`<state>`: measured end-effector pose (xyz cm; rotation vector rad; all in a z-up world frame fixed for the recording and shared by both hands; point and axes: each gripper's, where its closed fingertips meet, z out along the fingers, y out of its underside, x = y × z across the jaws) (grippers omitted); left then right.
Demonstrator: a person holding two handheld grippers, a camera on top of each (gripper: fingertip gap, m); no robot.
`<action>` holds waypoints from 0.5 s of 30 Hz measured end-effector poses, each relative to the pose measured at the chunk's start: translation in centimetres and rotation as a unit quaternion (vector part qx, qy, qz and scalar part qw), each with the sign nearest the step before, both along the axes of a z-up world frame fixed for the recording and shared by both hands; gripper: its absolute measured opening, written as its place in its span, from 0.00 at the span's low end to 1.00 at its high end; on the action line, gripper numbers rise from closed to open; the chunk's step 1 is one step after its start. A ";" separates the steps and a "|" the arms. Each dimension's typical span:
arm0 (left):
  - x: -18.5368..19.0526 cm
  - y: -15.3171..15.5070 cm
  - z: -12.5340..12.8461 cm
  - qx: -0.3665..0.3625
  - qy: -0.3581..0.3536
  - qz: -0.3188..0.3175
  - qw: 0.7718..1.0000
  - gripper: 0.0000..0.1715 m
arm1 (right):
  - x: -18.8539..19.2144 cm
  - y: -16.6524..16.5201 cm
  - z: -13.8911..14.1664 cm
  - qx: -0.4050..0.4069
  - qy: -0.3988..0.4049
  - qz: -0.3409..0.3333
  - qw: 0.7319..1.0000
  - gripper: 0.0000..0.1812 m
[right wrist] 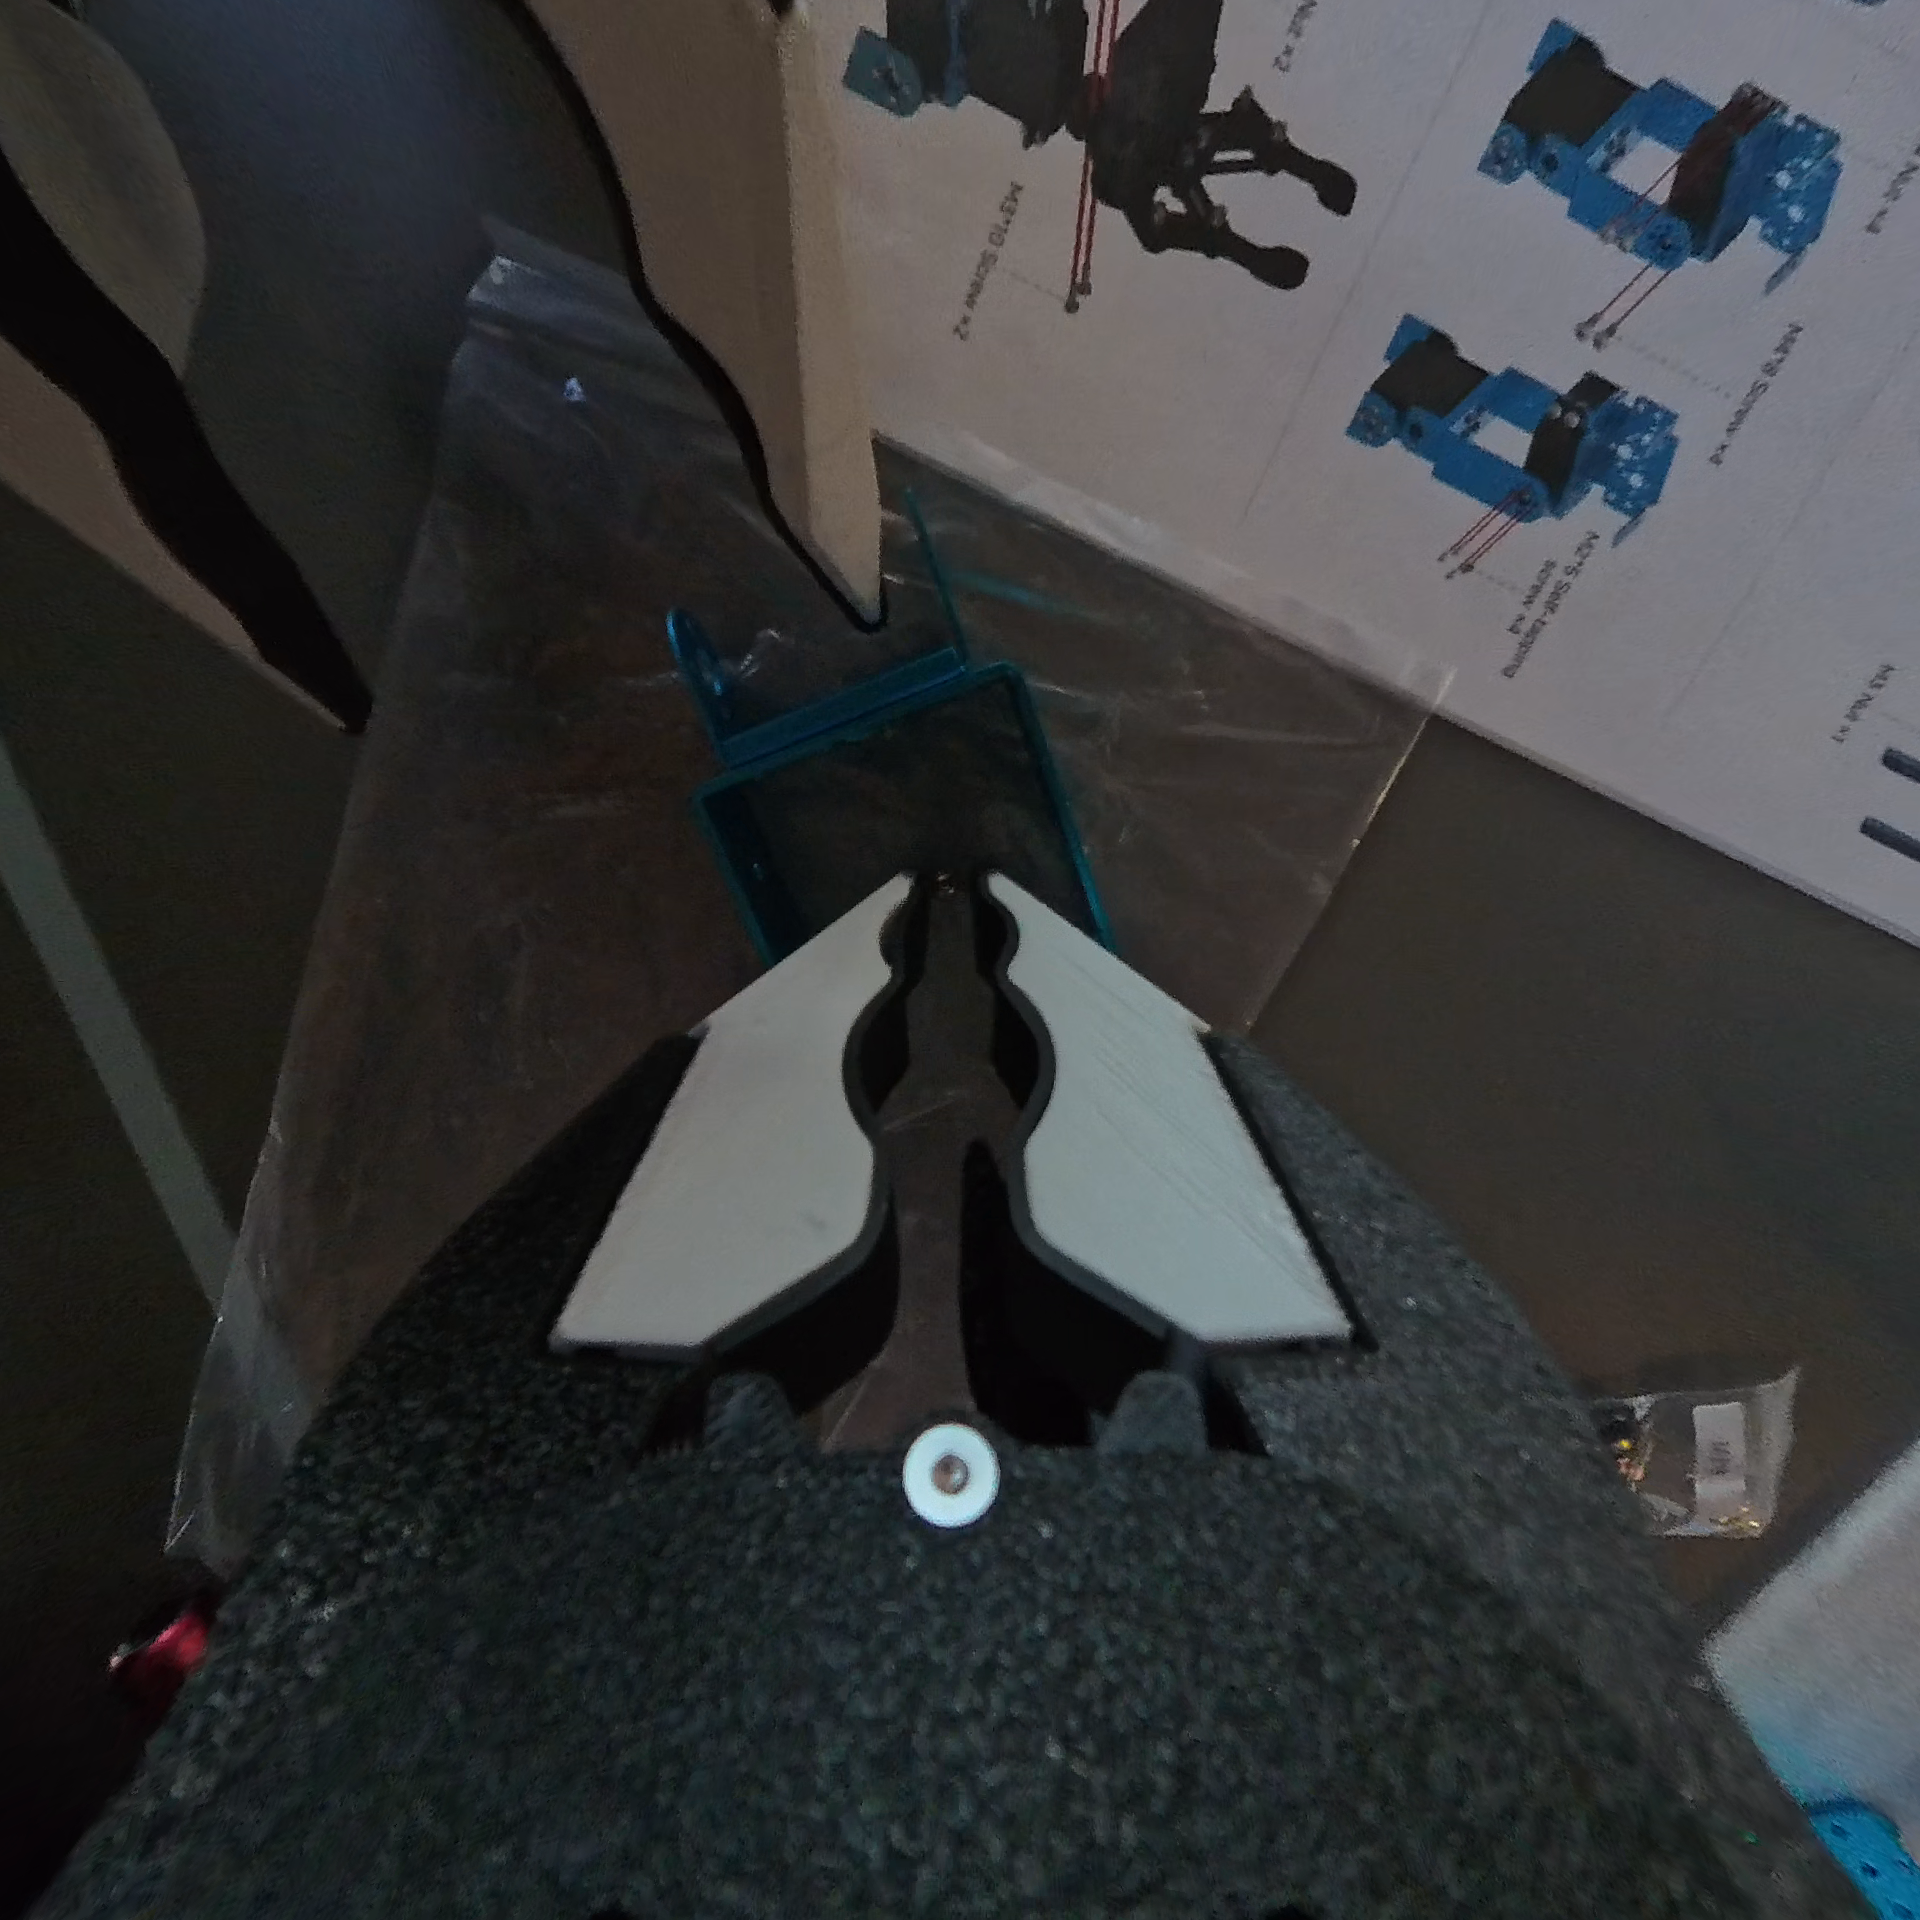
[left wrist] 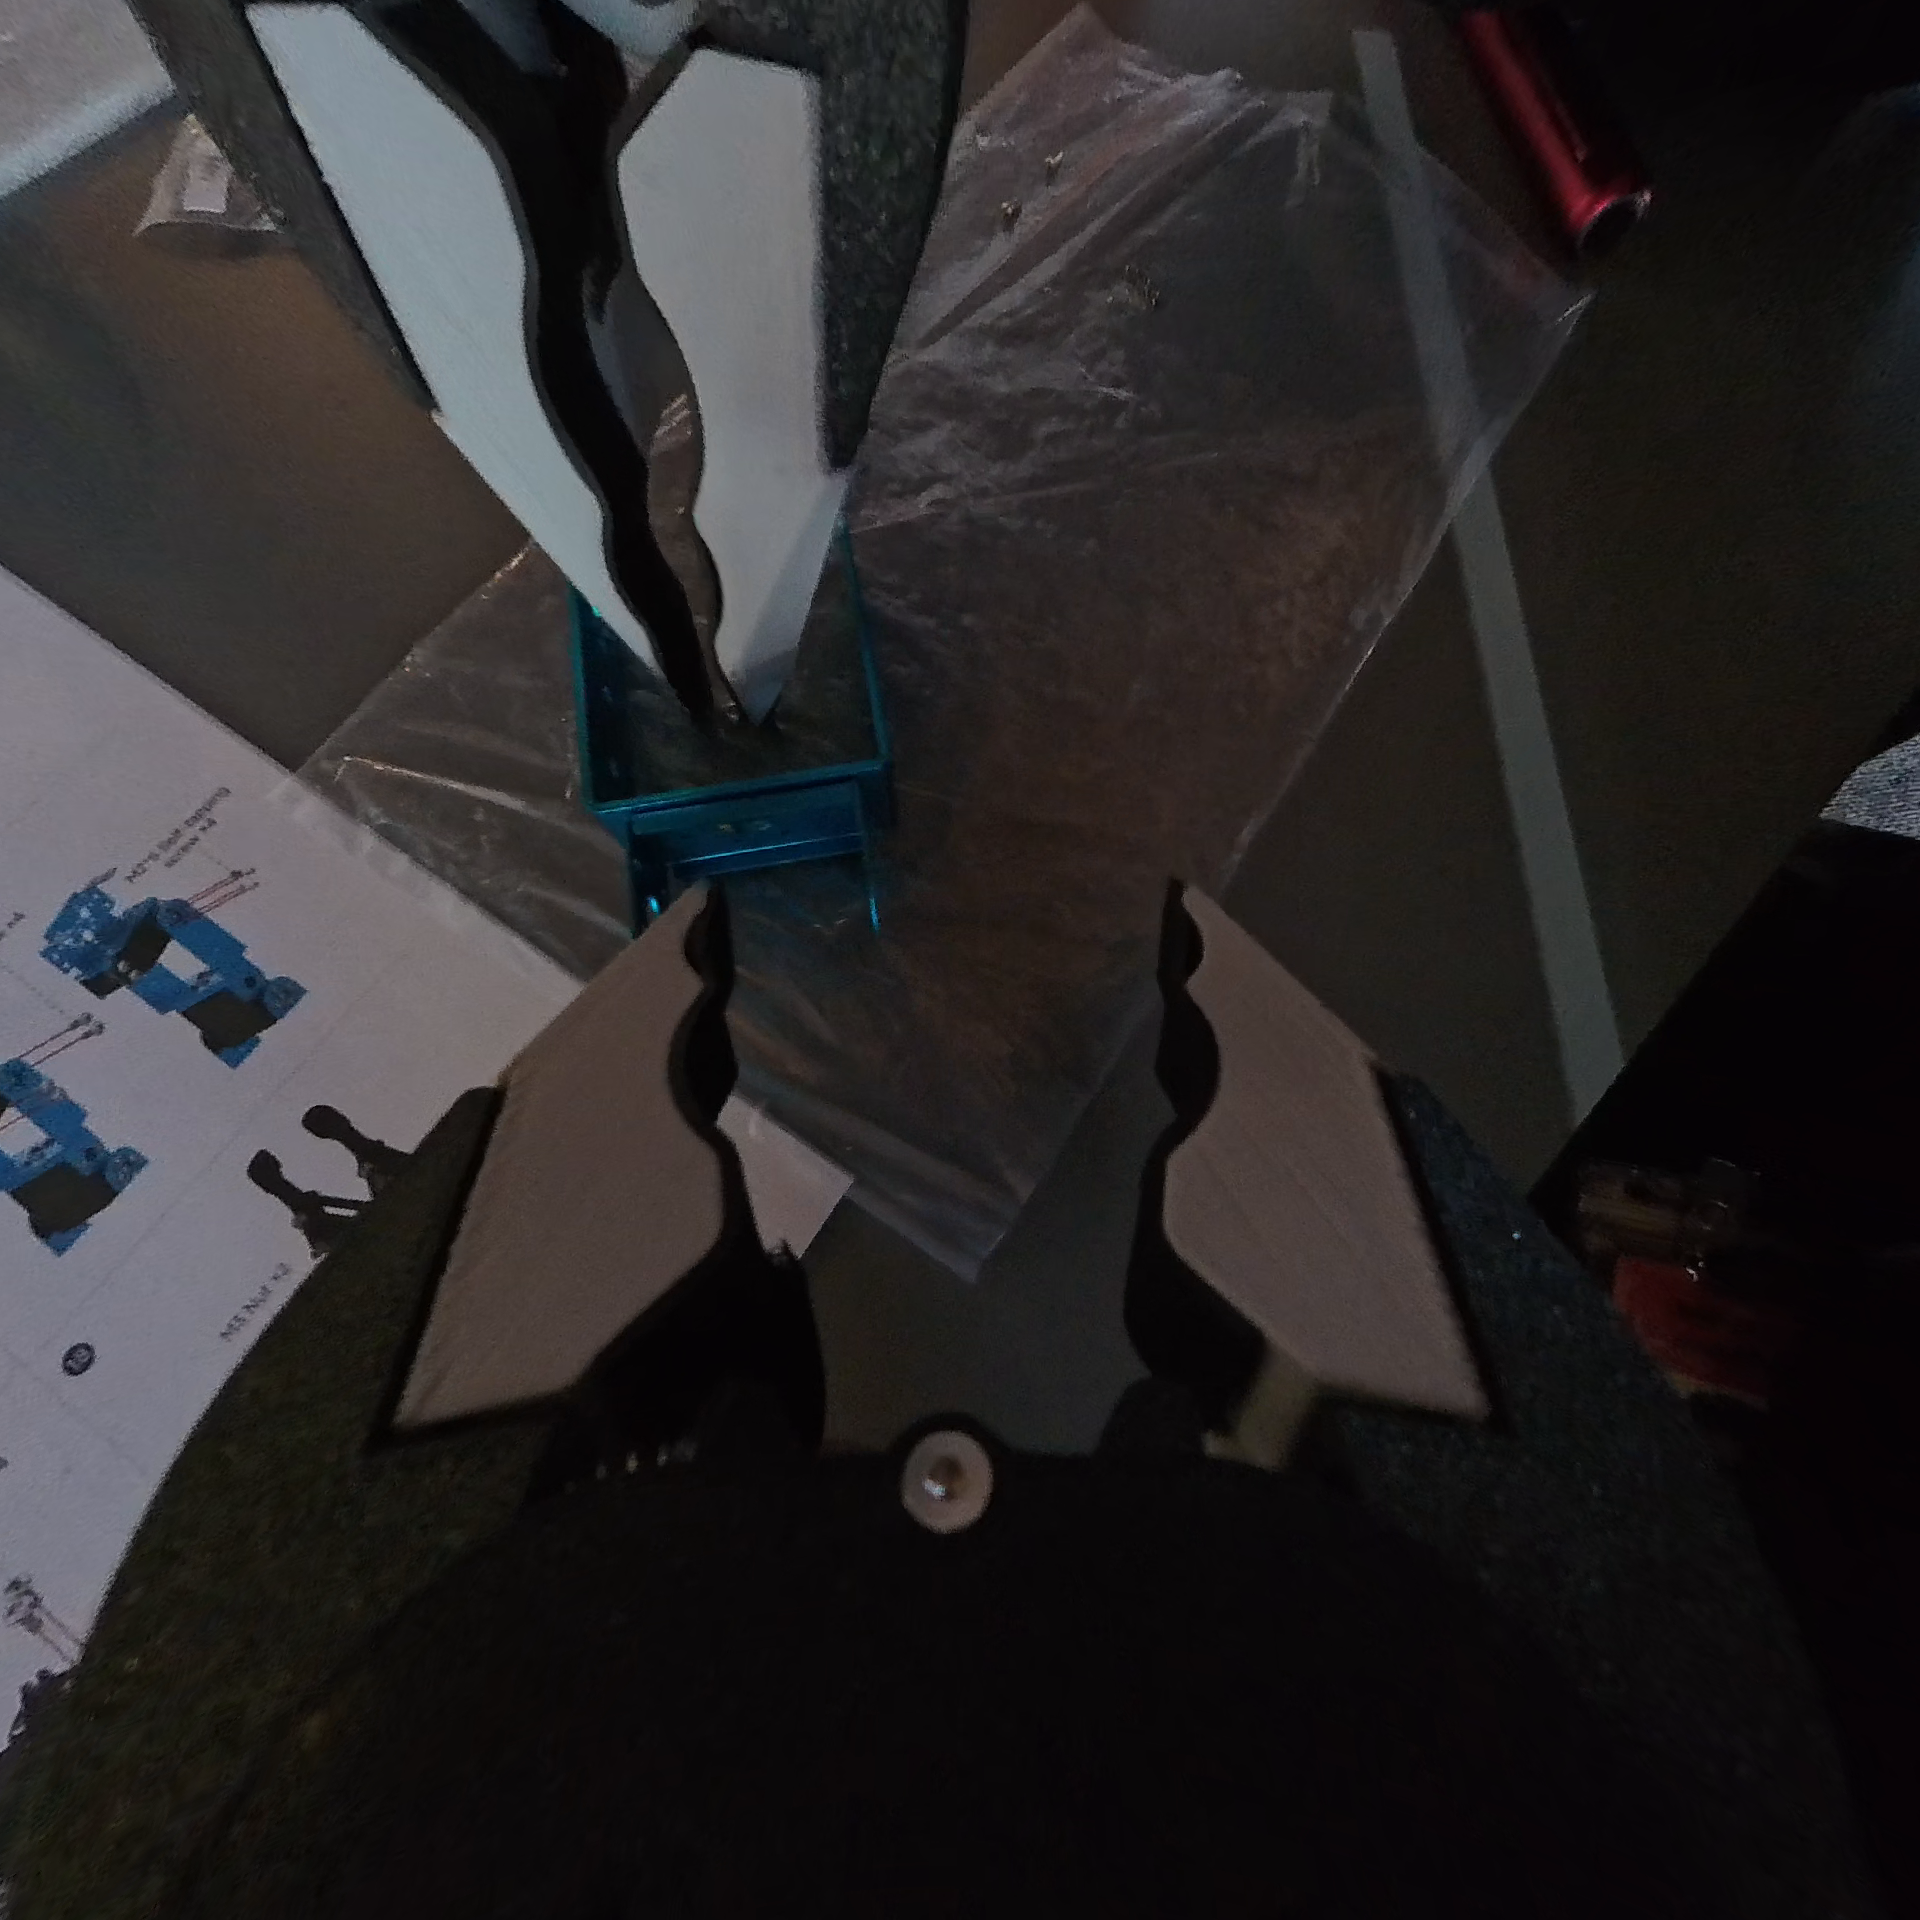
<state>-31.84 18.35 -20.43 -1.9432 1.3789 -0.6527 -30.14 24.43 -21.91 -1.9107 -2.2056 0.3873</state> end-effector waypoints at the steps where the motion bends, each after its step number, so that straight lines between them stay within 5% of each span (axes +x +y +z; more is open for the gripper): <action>1: 0.0 0.0 0.0 0.002 0.001 0.000 1.000 0.48 | 0.0 0.0 0.0 -0.003 0.001 -0.001 1.000 0.04; 8: -0.5 0.3 0.3 0.005 -0.003 0.007 1.000 0.48 | 0.1 0.1 0.1 0.000 0.013 0.009 1.000 0.02; 15: -0.7 0.1 0.6 0.001 -0.020 -0.006 1.000 0.47 | -0.9 -0.7 2.1 -0.031 0.122 0.020 0.992 0.02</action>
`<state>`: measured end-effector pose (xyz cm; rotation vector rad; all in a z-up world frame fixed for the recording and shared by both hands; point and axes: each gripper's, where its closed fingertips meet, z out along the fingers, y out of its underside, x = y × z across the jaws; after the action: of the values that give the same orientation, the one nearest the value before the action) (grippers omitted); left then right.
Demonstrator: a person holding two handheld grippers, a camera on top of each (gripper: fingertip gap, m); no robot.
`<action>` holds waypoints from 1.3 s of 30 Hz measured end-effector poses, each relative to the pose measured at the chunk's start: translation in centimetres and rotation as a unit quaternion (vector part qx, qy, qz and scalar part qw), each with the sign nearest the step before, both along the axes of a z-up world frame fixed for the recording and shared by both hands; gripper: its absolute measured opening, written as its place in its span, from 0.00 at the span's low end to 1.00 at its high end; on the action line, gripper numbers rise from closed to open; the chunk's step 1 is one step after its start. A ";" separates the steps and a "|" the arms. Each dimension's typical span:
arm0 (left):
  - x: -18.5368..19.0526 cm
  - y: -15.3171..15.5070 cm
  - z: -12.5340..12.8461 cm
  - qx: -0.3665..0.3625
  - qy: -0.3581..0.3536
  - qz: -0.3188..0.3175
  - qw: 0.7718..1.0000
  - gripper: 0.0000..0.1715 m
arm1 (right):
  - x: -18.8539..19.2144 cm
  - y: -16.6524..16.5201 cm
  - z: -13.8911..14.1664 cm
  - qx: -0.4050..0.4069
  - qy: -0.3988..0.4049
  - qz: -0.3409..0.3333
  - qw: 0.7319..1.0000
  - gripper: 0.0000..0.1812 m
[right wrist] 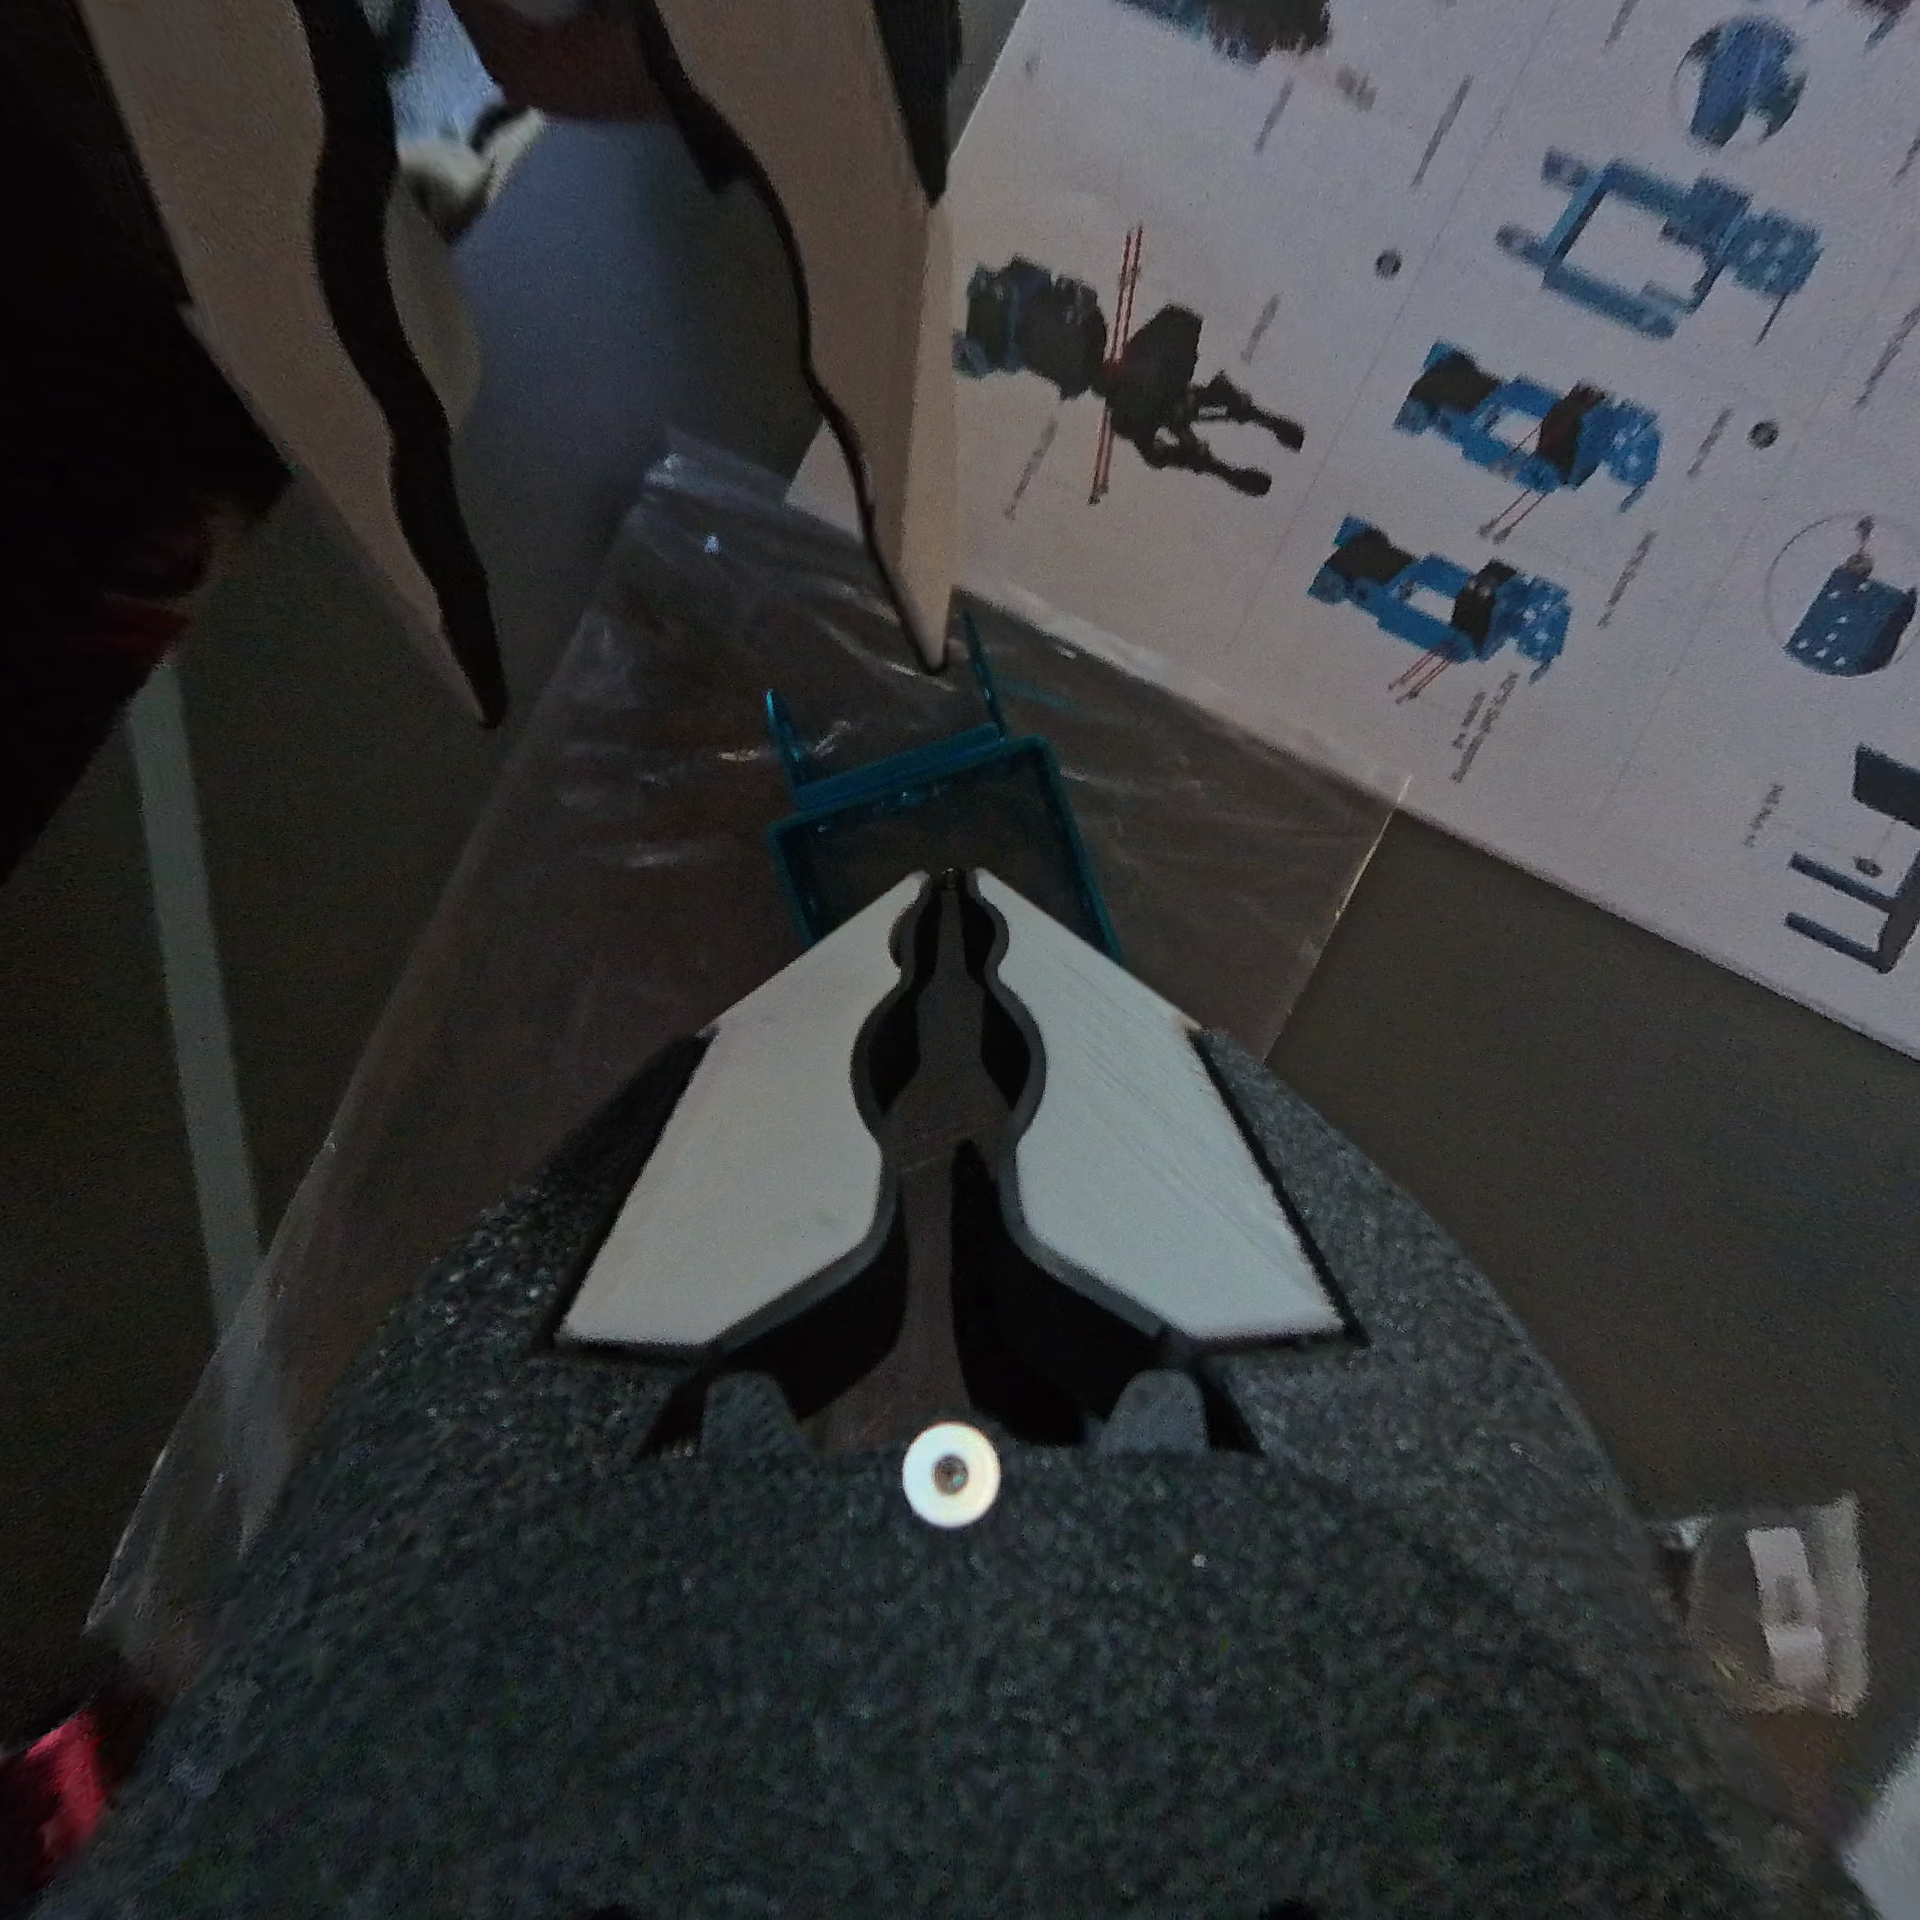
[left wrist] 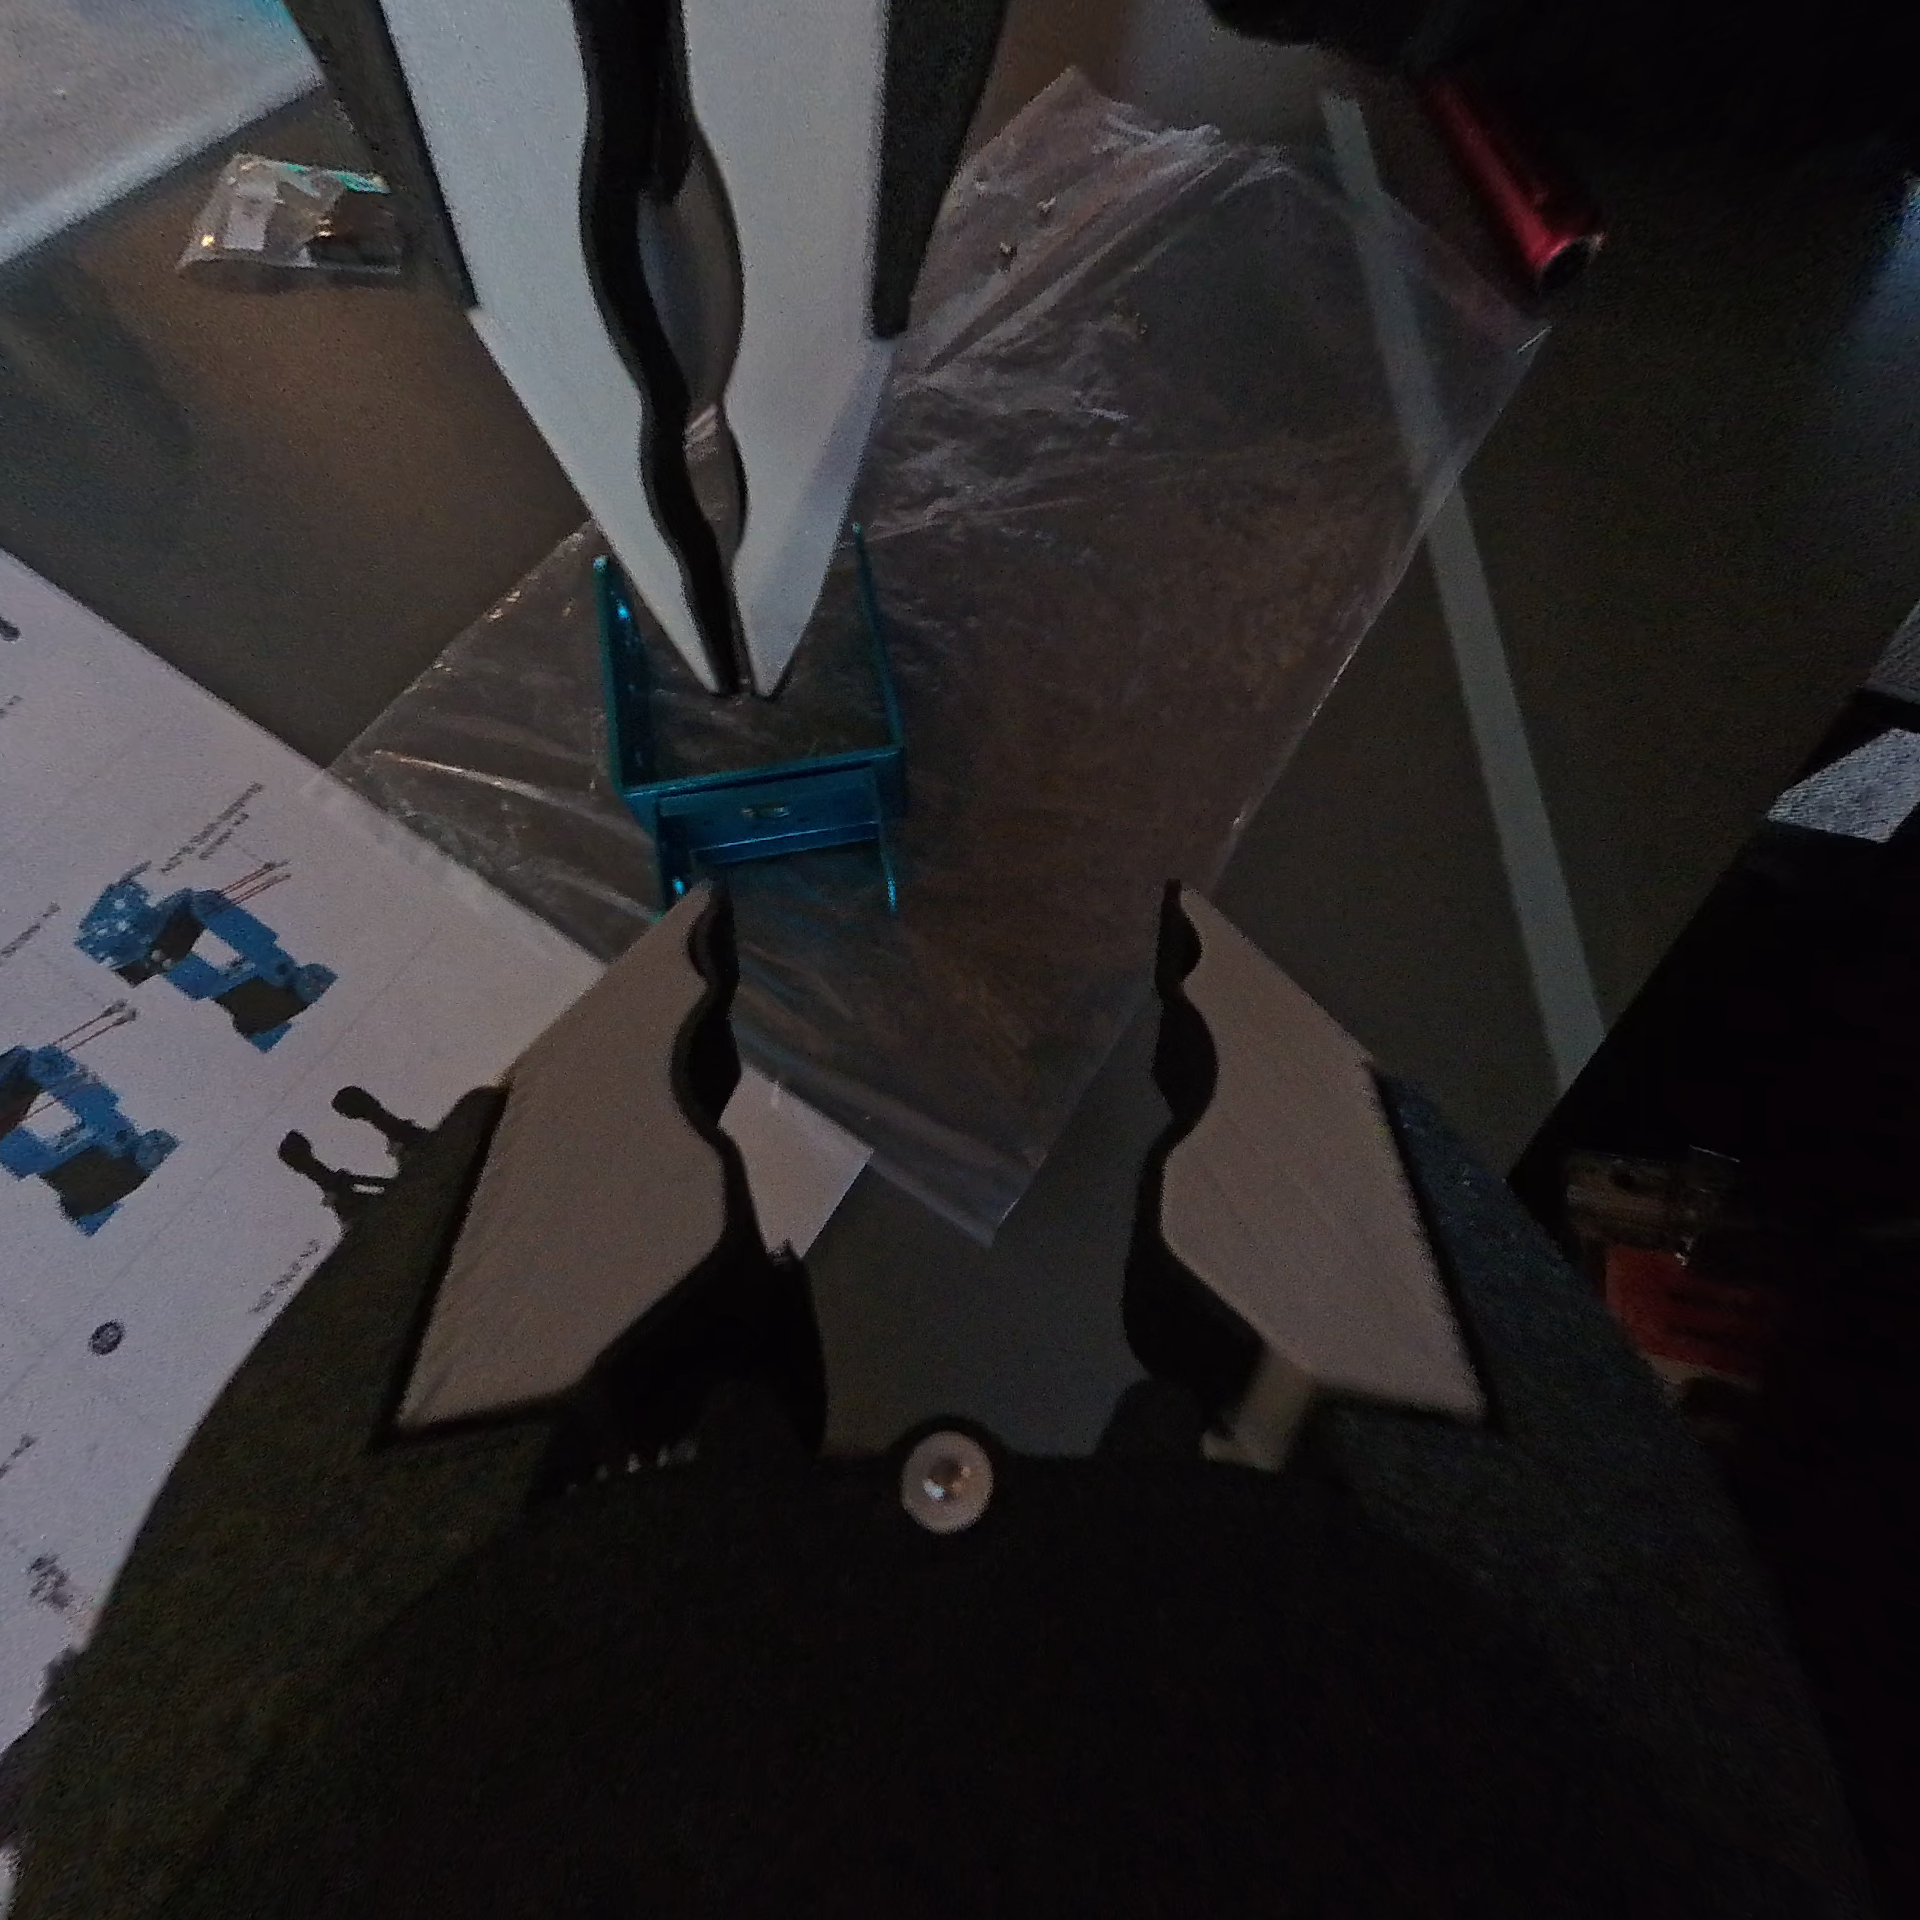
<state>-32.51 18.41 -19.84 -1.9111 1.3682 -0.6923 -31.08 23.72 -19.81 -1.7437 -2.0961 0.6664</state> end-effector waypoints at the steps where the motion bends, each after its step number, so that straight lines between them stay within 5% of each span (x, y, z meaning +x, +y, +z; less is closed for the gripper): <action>1: 0.2 -0.2 0.0 -0.006 -0.006 -0.005 1.000 0.47 | -0.2 0.2 0.1 -0.010 0.016 -0.006 1.000 0.02; 6: 1.2 -0.5 -0.5 -0.014 -0.002 -0.016 1.000 0.48 | -1.2 -0.5 0.7 -0.043 0.065 0.006 0.997 0.02; 39: 2.5 0.3 -1.0 -0.020 0.010 -0.044 0.999 0.49 | -0.6 -0.3 -0.3 -0.052 0.084 0.023 0.995 0.02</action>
<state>-30.03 18.66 -20.88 -1.9032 1.4675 -0.7508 -31.64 23.46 -20.12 -1.6332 -2.0245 0.9191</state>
